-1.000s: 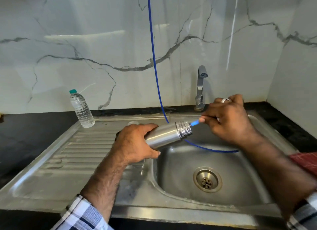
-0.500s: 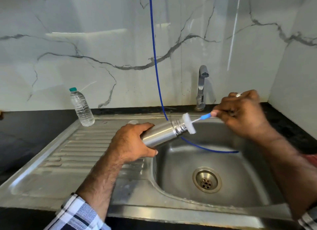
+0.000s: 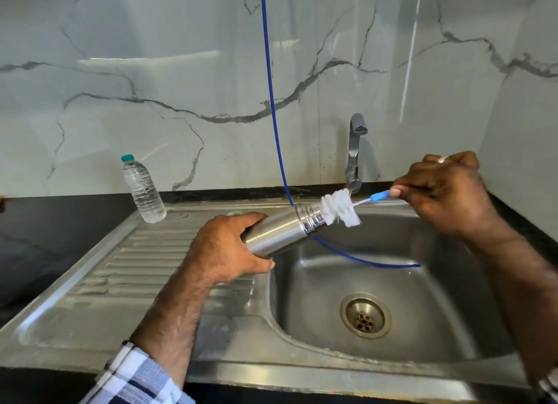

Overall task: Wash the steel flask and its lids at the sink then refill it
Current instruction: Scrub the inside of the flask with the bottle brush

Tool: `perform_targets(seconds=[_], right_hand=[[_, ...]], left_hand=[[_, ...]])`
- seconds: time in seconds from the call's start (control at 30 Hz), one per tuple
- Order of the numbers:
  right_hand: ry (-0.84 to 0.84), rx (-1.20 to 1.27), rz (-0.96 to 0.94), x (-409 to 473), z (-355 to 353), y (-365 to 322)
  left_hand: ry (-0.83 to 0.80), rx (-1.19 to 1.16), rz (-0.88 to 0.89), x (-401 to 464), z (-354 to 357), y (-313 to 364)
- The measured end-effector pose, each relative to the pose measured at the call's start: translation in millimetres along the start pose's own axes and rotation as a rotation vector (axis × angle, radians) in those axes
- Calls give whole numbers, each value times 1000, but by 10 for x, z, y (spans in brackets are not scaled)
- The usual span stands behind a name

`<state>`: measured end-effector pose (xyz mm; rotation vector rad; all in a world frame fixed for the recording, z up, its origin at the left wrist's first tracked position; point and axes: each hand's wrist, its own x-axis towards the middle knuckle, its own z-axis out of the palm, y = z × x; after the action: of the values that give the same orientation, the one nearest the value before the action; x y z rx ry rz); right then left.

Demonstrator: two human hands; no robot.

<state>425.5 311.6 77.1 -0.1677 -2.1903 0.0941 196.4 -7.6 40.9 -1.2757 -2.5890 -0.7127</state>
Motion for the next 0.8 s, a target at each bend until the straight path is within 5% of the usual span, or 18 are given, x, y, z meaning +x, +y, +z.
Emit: perform_targets(seconds=[0.8], right_hand=[[-77,6,-117,35,307,-360]], left_hand=[[17,-17,29,-8,102,139]])
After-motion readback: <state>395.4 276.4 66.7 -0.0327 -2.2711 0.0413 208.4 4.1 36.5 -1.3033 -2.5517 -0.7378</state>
